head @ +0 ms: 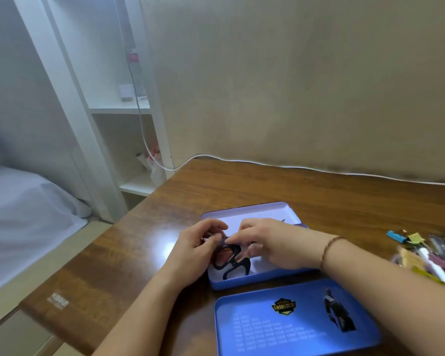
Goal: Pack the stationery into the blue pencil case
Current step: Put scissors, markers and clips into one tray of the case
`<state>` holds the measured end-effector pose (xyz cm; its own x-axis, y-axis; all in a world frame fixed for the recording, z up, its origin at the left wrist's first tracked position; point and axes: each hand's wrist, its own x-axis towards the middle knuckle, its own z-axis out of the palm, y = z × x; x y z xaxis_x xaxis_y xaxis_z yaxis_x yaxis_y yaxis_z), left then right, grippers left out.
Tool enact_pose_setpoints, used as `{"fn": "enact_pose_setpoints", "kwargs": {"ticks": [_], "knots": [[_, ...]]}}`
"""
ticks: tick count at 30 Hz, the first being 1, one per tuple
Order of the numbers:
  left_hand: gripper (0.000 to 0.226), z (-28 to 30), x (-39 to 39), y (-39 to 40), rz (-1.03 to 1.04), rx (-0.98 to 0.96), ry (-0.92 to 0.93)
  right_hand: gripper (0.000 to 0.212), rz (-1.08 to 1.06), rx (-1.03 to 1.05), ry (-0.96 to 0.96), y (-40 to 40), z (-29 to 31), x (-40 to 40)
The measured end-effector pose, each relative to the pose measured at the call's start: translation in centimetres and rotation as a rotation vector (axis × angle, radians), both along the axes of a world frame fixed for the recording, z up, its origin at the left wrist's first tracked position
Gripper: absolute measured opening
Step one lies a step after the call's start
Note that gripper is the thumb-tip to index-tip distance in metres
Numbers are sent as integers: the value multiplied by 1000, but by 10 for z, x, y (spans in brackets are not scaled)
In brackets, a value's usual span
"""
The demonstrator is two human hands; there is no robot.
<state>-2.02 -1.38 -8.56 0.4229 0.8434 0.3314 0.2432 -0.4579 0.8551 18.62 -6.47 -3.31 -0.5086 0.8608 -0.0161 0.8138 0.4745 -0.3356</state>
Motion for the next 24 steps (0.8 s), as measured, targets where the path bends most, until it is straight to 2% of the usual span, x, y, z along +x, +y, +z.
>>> {"fn": "enact_pose_setpoints", "kwargs": {"ticks": [4, 9, 13, 17, 21, 24], "knots": [[37, 0, 1, 0, -24, 7, 25, 47, 5, 11, 28, 0, -6, -7], [44, 1, 0, -1, -7, 36, 84, 44, -85, 69, 177, -4, -10, -11], [50, 1, 1, -1, -15, 26, 102, 35, -122, 120, 192, -10, -16, -10], [46, 2, 0, -2, -15, 15, 91, 23, -116, 167, 236, -22, -4, -8], [16, 9, -3, -10, -82, 141, 170, 22, -267, 310, 321, -57, 29, 41], [26, 13, -3, -18, -198, 236, 300, 24, -452, 307, 226, -105, 45, 103]]}}
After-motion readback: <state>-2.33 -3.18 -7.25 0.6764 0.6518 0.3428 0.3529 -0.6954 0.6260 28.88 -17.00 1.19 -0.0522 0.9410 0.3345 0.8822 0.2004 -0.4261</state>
